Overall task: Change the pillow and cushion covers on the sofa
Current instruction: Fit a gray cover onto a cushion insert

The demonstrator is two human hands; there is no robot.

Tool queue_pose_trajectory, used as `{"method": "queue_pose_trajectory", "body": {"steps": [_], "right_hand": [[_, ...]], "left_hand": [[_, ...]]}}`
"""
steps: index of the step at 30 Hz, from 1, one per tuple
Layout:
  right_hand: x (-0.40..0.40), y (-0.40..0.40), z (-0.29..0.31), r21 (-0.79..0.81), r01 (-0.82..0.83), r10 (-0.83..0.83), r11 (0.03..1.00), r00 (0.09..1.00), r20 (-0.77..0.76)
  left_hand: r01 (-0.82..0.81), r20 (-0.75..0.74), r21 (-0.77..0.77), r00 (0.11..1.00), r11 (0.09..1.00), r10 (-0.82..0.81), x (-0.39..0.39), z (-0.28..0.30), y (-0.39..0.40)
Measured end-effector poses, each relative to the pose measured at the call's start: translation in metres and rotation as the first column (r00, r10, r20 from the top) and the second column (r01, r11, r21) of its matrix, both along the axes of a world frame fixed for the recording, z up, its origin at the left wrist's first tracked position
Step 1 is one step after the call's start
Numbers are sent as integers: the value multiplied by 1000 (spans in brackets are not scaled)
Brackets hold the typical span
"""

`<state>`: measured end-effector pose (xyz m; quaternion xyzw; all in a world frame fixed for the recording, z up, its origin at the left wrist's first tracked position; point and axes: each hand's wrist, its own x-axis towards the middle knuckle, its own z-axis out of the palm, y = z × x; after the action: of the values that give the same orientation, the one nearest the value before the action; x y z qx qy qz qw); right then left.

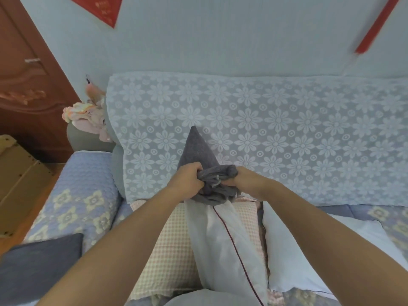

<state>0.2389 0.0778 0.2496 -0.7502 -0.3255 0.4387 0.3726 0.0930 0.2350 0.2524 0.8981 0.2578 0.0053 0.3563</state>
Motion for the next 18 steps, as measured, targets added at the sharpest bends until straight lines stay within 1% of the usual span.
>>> {"method": "queue_pose_trajectory", "body": {"steps": [1, 2, 3, 4, 5, 6, 7, 8, 9, 10, 11, 12, 13, 14, 15, 18], "right_hand": [[-2, 0, -1, -2, -16, 16, 1000, 999, -51], [-2, 1, -1, -8, -34, 33, 999, 995, -93], [-3, 1, 2, -21, -61, 58, 998, 991, -123], [-3, 1, 2, -23, -89, 84, 996, 985, -151], [-2, 0, 4, -30, -106, 99, 994, 980, -173], [1, 0, 4, -27, -116, 110, 993, 978, -177], [3, -1, 4, -35, -113, 105, 993, 979, -174], [5, 0, 3, -40, -99, 90, 994, 980, -180], [4, 1, 3, -50, -72, 61, 996, 979, -193], [5, 3, 0, -44, -51, 40, 998, 977, -208], [5, 5, -1, -31, -29, 21, 999, 974, -226], [5, 7, -4, -7, -2, 0, 1000, 970, -243], [4, 7, -3, 13, 24, -20, 1000, 960, -280], [4, 7, -3, 32, 43, -31, 999, 946, -323], [4, 6, -1, 45, 28, -9, 999, 932, -362], [2, 4, 0, 63, -117, 132, 991, 901, -413]], "left_hand": [[-61, 66, 111, 996, 992, 54, -1, -5, -2], [-108, 114, 130, 989, 986, 93, -3, -7, -7], [-150, 131, 46, 981, 988, 143, -5, -7, -9], [-178, 113, -129, 975, 975, 193, -7, -4, -10], [-181, 64, -332, 975, 926, 213, -10, 1, -10], [-169, -5, -541, 980, 824, 198, -13, 8, -10], [-167, -73, -714, 984, 680, 165, -16, 12, -9], [-186, -139, -823, 982, 537, 128, -18, 14, -7], [-206, -186, -873, 979, 443, 89, -20, 16, -6], [-201, -197, -883, 979, 425, 52, -20, 15, -3], [-162, -188, -866, 982, 473, -7, -18, 14, -1], [-98, -174, -803, 982, 587, -74, -16, 14, 0], [-42, -152, -722, 983, 691, -99, -15, 14, -1], [-20, -127, -649, 988, 761, -83, -13, 14, -2], [-28, -92, -605, 995, 796, -35, -11, 15, -2], [-97, -18, -548, 994, 831, 104, -7, 8, 4]]}}
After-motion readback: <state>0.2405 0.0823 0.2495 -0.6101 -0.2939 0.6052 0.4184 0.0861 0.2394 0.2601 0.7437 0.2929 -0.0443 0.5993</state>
